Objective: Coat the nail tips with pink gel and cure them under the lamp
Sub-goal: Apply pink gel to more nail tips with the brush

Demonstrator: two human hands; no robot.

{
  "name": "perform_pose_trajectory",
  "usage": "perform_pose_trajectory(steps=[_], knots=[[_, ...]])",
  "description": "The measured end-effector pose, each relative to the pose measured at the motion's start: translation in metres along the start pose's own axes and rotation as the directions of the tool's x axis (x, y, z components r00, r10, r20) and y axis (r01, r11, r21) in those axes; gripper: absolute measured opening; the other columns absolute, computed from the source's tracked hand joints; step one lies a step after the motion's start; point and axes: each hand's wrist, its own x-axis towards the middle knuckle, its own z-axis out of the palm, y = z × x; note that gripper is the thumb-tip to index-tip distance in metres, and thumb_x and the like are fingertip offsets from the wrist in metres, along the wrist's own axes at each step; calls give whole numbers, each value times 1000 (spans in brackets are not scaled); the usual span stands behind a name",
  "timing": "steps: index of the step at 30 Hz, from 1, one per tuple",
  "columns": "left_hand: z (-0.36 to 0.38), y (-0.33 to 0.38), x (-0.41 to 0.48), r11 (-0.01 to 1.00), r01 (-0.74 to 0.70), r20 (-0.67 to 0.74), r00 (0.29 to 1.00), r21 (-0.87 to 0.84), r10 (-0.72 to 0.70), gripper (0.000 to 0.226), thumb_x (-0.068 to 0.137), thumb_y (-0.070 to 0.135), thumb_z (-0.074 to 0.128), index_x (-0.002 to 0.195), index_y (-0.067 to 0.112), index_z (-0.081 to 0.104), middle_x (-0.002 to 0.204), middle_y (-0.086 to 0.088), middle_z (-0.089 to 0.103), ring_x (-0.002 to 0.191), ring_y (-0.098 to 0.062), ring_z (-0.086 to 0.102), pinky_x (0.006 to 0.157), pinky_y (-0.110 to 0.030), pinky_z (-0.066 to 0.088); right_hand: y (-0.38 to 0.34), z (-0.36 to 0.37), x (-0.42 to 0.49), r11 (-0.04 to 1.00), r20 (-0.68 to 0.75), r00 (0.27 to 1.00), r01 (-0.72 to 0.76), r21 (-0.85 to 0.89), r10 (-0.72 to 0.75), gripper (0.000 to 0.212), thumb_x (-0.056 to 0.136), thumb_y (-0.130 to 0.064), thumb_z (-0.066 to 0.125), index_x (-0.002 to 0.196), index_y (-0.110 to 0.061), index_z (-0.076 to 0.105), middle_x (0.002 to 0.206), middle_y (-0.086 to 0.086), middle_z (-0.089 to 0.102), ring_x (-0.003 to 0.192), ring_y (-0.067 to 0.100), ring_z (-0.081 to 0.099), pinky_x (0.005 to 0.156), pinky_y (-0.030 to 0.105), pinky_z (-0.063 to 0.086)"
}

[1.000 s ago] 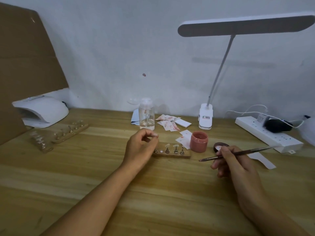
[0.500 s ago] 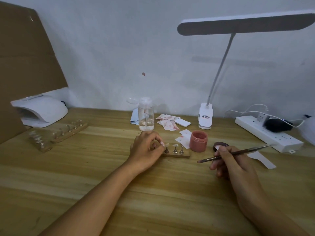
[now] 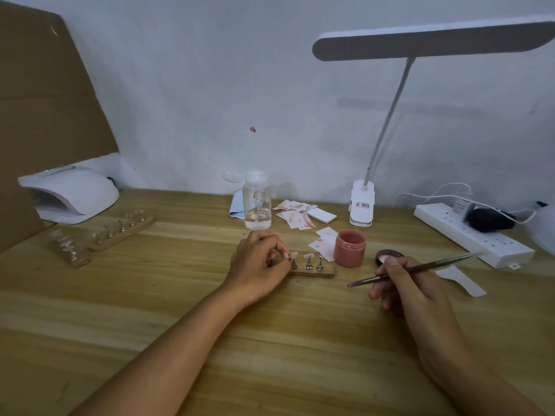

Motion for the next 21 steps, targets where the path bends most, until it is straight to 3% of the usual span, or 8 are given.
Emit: perform_pose_trajectory(steps=[3,6,12,17,21], knots=[[0,0,0,1000,-6,8,1000,1,6,6,67,35,56,71,40,56,106,13,51,109,-17,54,97,-41,44,1,0,1,1000,-3,1000,-2,-1,2,30,99,-21,48,89,5,60,61,19,64,44,9,49,44,13,41],[1,-4,1,1000,-28,5,1000,10,28,17,78,23,67,73,35,57,107,8,53,102,-16,56,95,-41,45,2,0,1,1000,-4,1000,-3,0,3,30,99,-21,48,88,4,60,61,18,64,44,9,50,45,14,41],[1,-8,3,999,-14,42,999,40,12,23,83,20,66,72,34,52,88,9,54,78,-3,49,87,-34,43,2,0,1,1000,4,1000,-5,-11,5,31,99,-22,47,88,4,61,61,19,64,44,9,50,44,13,41],[2,-8,3,998,3,32,999,63,-5,20,82,22,66,72,34,53,84,11,53,77,-2,50,72,-26,35,1,-1,1,1000,1,1000,-6,-7,6,30,99,-21,47,88,3,61,61,17,64,44,9,50,45,14,42],[1,-9,3,997,16,22,1000,69,-17,20,82,22,65,72,34,53,84,11,53,78,-2,52,69,-26,34,1,0,0,1000,4,1000,4,-14,-4,30,99,-21,47,89,4,61,63,22,63,44,9,50,45,14,42]])
